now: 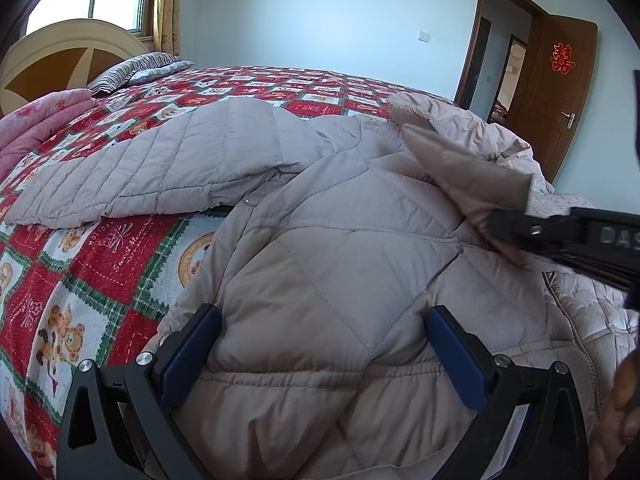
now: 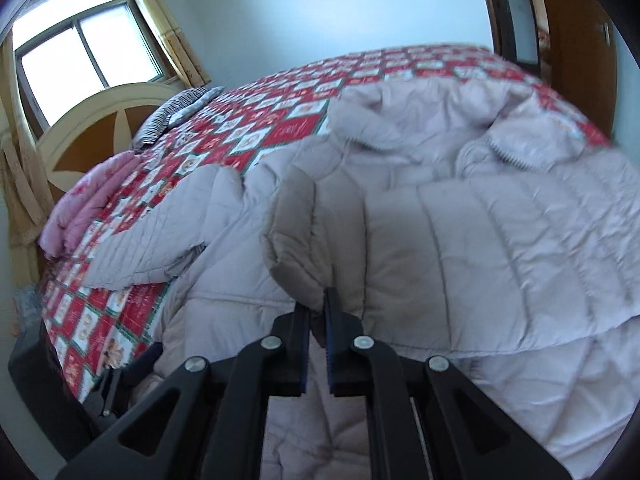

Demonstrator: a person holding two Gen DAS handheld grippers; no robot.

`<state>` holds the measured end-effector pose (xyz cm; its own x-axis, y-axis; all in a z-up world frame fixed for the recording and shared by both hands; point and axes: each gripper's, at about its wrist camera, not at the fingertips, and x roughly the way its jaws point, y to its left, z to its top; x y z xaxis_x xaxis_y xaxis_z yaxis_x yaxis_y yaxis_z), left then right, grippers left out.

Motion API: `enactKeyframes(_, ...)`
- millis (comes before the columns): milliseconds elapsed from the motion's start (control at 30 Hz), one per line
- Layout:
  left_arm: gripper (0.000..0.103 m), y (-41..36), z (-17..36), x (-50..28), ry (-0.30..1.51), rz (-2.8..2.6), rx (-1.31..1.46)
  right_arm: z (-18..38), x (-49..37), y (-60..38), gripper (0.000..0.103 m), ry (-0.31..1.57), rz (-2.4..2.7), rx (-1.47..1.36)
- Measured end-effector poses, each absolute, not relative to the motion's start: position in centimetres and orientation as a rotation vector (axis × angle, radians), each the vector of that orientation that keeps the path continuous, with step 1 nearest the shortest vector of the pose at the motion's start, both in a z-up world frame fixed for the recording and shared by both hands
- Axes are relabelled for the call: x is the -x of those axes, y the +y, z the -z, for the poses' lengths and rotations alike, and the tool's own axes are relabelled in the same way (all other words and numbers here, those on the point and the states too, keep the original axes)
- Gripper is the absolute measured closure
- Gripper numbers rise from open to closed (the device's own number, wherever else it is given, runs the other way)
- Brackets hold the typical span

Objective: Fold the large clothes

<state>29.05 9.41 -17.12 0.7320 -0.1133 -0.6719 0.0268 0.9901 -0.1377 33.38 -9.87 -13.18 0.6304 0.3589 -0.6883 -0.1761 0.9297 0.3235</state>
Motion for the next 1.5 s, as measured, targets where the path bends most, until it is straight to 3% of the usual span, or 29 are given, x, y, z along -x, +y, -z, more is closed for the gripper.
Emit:
enactKeyframes(233, 0.001, 9.2, 17.1, -29.1, 0.748, 0.072, 0.112, 14.5, -34.6, -8.6, 0.092, 0.865, -0.381, -0.25)
enactKeyframes(367, 0.001, 8.9, 17.1, -29.3, 0.749, 0.068, 0.106, 16.1, -35.8, -8.6, 0.085, 0.901, -0.424, -0.306)
enactKeyframes(467, 0.001, 8.9, 17.2, -29.3, 0.749, 0.067, 0.103, 16.0, -36.0, -8.9, 0.054, 0.897, -0.512, -0.386)
enactKeyframes(533, 0.001, 8.9, 17.2, -29.3, 0.747, 0.066, 0.102, 14.9, -35.6, -8.2, 0.022, 0.888, -0.528, -0.353)
enactKeyframes(567, 0.001, 8.8, 17.2, -29.3, 0.747, 0.066, 0.102, 14.3, -35.3, -7.8, 0.019, 0.882, -0.523, -0.325)
enactKeyframes(767, 0.001, 8.8, 17.2, -29.3, 0.747, 0.065, 0.101, 9.8, -32.9, -10.4, 0.019, 0.741, -0.36, -0.213)
enactKeyframes(933, 0.001, 8.7, 17.3, -29.4, 0.76, 0.053, 0.083, 9.7, -32.0, -16.7, 0.019, 0.697, -0.061, -0.143)
enactKeyframes(1167, 0.001, 8.3, 17.4, -29.5, 0.778, 0.029, 0.046, 13.9, -33.4, -22.5, 0.035, 0.786, 0.213, -0.124)
enactKeyframes(1367, 0.001, 7.0, 16.5, -30.2, 0.812, -0.022, -0.049, 16.1, -34.4, -21.4, 0.029, 0.814, 0.207, -0.074)
enactKeyframes(1500, 0.001, 5.3, 12.2, -29.3, 0.675, -0.022, -0.099, 16.3, -34.5, -21.6, 0.028, 0.798, 0.192, -0.095)
